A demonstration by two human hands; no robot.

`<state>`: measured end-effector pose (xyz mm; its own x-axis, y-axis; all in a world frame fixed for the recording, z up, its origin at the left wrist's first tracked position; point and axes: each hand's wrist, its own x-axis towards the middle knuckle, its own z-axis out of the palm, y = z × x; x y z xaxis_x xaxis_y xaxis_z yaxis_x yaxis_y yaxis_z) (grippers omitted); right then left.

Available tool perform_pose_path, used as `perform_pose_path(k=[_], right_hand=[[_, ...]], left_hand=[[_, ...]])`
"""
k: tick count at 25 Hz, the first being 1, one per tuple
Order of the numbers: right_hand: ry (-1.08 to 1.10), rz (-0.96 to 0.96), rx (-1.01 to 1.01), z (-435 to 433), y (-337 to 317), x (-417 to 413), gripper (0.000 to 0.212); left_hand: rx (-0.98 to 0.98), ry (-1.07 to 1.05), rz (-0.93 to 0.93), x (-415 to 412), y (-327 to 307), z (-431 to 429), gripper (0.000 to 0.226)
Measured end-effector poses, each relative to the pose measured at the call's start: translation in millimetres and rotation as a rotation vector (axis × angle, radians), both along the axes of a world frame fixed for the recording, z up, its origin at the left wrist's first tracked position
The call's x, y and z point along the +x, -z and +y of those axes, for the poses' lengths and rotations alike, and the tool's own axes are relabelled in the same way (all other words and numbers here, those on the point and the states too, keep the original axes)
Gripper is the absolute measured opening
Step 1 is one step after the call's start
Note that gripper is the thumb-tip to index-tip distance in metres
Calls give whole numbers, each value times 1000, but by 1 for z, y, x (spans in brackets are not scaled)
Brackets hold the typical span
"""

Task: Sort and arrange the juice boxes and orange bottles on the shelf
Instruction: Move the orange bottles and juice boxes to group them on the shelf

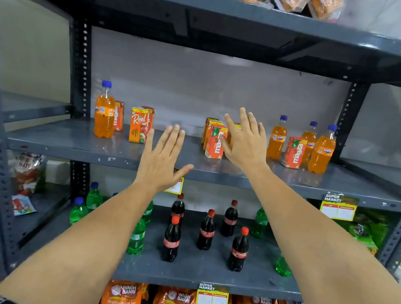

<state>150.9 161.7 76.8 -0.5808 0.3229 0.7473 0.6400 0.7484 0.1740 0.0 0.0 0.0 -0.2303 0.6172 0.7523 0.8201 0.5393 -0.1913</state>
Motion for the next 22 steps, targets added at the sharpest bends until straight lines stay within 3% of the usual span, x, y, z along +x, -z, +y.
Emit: perform_pose_path(k=[7,14,22], right_hand=[[26,-83,1,8,2,-31,59],[43,-172,-167,11,-12,-60,44],[-101,-68,-203,24,-1,-67,34]], left_hand=[[0,-91,-48,-17,12,10,86],[-25,-136,-109,-22,11,16,89],[-38,-148,-113,-21,10,15,93]])
